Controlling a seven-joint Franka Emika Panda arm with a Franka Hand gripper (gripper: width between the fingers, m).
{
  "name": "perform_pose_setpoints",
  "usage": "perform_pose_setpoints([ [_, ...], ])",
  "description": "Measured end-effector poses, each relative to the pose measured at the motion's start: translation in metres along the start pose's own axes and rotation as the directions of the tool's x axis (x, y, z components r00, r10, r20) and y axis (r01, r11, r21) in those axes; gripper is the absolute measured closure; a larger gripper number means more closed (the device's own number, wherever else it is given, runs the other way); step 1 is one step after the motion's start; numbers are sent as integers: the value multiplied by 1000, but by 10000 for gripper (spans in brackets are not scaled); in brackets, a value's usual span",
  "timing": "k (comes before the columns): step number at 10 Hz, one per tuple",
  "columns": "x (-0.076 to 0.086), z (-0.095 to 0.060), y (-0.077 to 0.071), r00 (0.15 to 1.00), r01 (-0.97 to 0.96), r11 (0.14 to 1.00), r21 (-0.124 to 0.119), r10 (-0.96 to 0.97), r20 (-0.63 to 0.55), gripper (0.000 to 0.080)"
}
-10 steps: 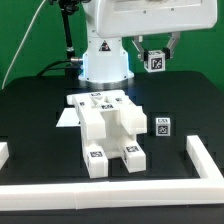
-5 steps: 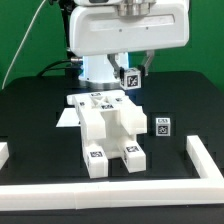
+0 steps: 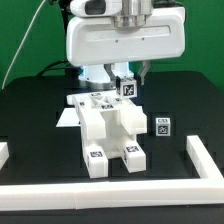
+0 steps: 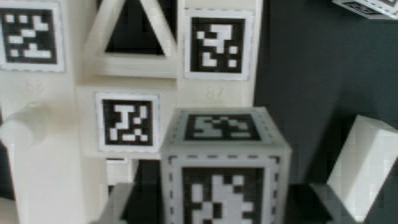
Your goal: Assemble chair
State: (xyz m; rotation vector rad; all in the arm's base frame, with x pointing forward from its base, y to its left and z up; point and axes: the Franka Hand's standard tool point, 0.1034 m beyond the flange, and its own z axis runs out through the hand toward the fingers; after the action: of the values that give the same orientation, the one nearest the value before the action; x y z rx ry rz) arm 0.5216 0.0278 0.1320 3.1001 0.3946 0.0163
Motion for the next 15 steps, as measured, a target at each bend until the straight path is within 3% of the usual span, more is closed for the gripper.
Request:
perform_pose_setpoints([
  [7, 4, 10, 2, 1000, 3, 1000, -14, -3, -22, 515],
  [8, 4, 10, 2, 1000, 3, 1000, -14, -3, -21, 405],
  [9, 4, 10, 2, 1000, 3, 1000, -14, -3, -21, 405],
  [10, 3, 10, 2, 1000, 3, 1000, -14, -3, -21, 232],
  [11, 3, 10, 2, 1000, 3, 1000, -14, -3, -20, 232],
  [12, 3, 11, 2, 1000, 3, 1000, -14, -4, -20, 163],
  [15, 3, 11, 2, 1000, 3, 1000, -14, -3, -19, 151],
])
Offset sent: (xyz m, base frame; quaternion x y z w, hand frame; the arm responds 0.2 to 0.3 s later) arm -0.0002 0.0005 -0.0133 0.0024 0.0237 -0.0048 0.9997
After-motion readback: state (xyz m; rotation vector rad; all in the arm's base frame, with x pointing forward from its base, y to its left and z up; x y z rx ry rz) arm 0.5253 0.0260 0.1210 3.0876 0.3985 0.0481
